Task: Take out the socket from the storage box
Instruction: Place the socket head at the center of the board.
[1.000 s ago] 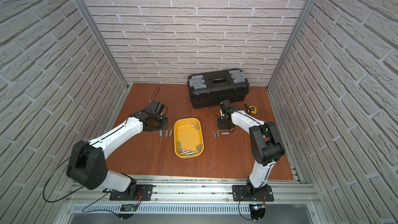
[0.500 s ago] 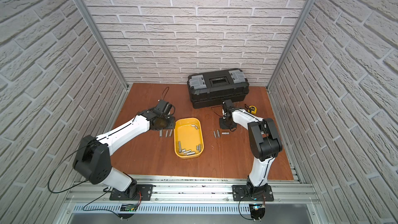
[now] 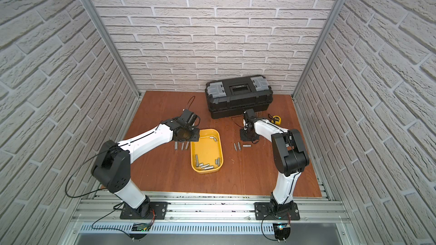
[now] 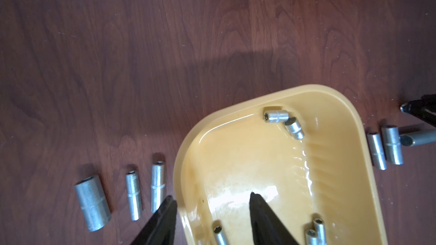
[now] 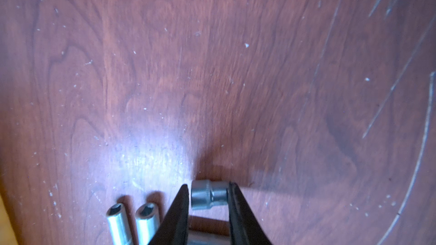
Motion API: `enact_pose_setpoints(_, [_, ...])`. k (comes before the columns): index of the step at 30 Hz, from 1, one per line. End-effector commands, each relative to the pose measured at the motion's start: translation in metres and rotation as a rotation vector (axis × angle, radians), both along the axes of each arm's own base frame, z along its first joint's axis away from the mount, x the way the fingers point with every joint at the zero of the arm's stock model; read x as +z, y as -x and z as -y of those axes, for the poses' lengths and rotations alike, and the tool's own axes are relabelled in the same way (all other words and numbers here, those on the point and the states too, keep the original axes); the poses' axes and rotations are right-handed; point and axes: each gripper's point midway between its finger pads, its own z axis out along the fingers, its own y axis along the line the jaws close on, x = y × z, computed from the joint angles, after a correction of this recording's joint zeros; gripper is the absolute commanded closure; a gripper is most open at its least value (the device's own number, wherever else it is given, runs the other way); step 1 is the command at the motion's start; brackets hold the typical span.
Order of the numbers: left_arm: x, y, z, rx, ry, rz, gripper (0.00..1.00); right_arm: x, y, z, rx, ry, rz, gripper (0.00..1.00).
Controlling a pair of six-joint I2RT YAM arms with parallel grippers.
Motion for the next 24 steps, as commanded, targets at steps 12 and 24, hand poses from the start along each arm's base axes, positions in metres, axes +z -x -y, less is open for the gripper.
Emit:
enact_pose_setpoints(12, [0.002,-0.01,0.03,-0.046,0.031,0.008,0.46,0.042,-0.009,-0.002,0.004,-0.022,0.097,0.64])
enact_pose_setpoints(24, [-0.023,-0.02,0.06,-0.079,-0.011,-0.034,0.46,0.082,0.012,-0.002,-0.001,-0.071,0.181,0.62])
